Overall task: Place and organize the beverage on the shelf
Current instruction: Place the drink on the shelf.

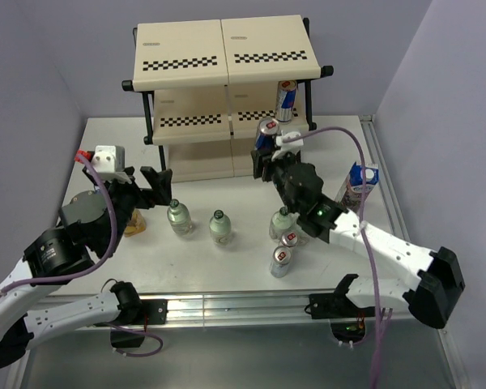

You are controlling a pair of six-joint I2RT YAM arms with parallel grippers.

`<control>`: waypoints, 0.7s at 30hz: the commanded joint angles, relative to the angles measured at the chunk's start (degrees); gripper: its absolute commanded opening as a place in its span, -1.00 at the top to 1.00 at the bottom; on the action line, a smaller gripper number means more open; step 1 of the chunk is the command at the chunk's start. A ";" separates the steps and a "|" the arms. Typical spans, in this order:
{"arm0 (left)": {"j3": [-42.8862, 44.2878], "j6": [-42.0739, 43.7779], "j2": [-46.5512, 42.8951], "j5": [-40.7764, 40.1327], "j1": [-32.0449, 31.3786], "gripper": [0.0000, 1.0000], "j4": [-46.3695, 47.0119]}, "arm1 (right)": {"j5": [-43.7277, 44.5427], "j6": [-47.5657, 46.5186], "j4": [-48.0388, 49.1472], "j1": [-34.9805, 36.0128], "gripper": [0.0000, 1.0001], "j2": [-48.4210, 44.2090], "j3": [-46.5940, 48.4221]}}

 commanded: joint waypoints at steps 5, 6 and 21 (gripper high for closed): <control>-4.34 2.99 -3.14 0.10 0.21 -0.99 7.79 | 0.57 -3.04 9.52 -8.79 1.00 10.75 12.63; -5.12 3.34 -3.23 0.71 0.38 -0.99 7.97 | 1.00 -3.47 9.70 -9.24 1.00 13.11 14.47; -8.21 2.55 -5.07 9.94 4.95 -0.99 8.94 | 0.74 -3.05 13.40 -13.20 1.00 27.10 24.50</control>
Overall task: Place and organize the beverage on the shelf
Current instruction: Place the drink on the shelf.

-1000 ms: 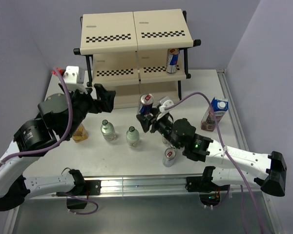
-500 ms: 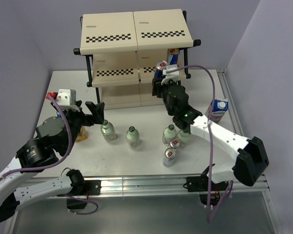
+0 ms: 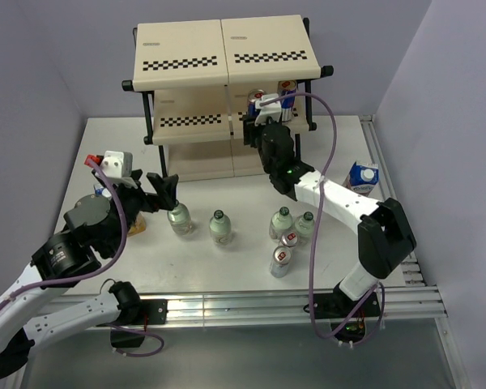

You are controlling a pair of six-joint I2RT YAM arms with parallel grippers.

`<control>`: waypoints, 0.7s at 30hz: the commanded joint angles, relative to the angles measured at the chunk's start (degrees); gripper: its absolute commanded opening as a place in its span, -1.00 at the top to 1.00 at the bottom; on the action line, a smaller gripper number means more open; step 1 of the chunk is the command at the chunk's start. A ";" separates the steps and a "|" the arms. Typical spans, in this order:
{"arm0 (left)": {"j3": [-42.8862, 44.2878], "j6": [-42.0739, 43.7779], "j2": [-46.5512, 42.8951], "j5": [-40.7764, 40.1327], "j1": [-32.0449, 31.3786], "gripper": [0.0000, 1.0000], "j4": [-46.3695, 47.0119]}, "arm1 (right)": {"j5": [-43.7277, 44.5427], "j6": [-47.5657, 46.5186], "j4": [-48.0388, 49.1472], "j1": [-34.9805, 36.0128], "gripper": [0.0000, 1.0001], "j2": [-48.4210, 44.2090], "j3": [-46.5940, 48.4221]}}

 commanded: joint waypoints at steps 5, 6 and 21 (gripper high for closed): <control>-0.45 0.02 -2.06 4.18 2.19 -0.99 3.35 | 1.14 2.54 9.14 -2.25 1.00 1.24 5.21; -0.37 -0.16 -2.15 4.62 2.71 -0.99 3.43 | 1.66 2.45 8.97 -2.34 1.00 1.85 5.64; -3.62 -2.09 -4.70 15.35 14.67 -0.98 3.61 | 6.67 3.51 8.70 -2.43 1.00 10.11 12.59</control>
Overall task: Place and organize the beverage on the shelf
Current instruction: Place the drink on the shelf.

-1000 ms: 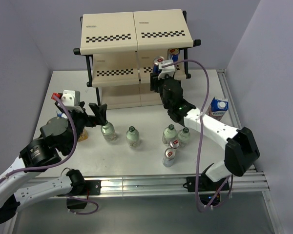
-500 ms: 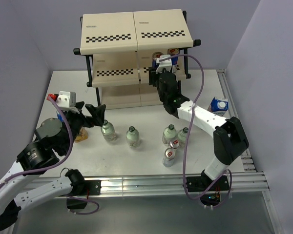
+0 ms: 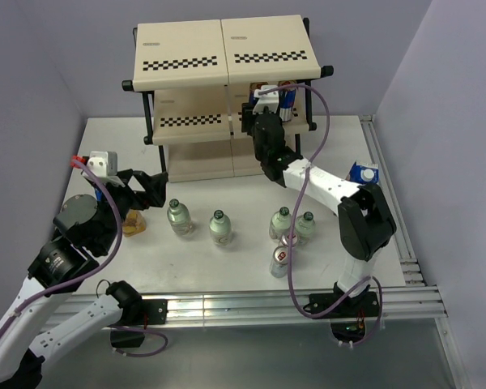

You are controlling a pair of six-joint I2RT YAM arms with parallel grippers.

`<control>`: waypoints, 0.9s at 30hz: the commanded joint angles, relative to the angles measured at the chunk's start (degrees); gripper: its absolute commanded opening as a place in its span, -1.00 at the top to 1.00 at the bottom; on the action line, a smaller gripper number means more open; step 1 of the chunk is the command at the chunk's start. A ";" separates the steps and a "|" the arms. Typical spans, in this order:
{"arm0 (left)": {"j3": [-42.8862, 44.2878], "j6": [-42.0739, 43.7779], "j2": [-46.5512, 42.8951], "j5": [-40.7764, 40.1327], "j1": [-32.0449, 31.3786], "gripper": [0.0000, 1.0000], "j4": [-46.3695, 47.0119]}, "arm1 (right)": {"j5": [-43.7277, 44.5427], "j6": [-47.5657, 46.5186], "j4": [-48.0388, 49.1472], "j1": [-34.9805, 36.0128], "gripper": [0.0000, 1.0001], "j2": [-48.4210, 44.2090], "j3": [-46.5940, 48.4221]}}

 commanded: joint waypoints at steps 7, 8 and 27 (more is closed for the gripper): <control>-0.30 -0.52 -1.14 3.39 1.16 -0.99 2.19 | 5.02 0.99 5.27 -0.11 1.00 1.99 4.75; -0.29 -0.52 -1.05 3.40 1.16 -0.99 2.19 | 5.29 0.99 5.18 -0.20 1.00 2.00 4.75; -0.29 -0.61 -0.70 4.36 1.95 -0.99 2.19 | 3.71 4.51 -2.47 -0.90 0.19 2.88 6.95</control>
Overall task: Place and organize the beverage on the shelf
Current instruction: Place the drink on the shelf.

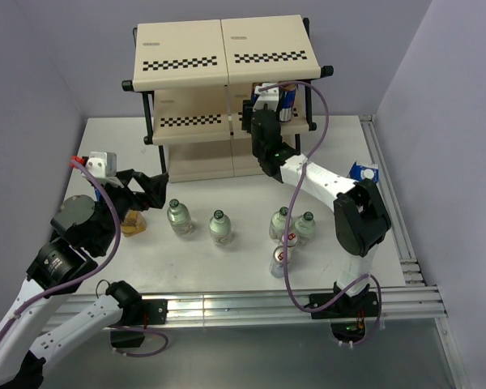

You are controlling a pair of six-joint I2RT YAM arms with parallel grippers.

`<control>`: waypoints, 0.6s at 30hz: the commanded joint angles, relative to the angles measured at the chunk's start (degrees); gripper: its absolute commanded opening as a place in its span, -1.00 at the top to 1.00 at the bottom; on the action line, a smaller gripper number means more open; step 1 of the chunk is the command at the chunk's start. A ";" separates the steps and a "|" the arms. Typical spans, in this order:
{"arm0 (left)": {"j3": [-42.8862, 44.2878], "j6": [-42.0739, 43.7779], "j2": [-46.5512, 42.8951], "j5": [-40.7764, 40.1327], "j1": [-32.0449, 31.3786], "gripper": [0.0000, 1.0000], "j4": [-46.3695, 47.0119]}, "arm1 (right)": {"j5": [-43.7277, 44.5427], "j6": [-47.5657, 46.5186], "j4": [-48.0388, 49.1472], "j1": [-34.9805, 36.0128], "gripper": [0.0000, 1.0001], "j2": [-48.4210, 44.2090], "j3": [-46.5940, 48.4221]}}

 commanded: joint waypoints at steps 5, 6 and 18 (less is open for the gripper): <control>0.28 -0.21 0.17 1.48 0.64 -0.99 1.75 | -0.25 1.89 2.21 -0.14 -0.04 -1.79 1.28; 0.28 -0.21 0.17 1.48 0.64 -0.99 1.66 | 0.18 1.89 2.04 -0.23 -0.06 -2.05 1.28; 0.36 0.40 0.79 4.47 1.08 -0.99 1.57 | -0.69 1.98 1.51 0.21 -0.40 -3.55 -0.22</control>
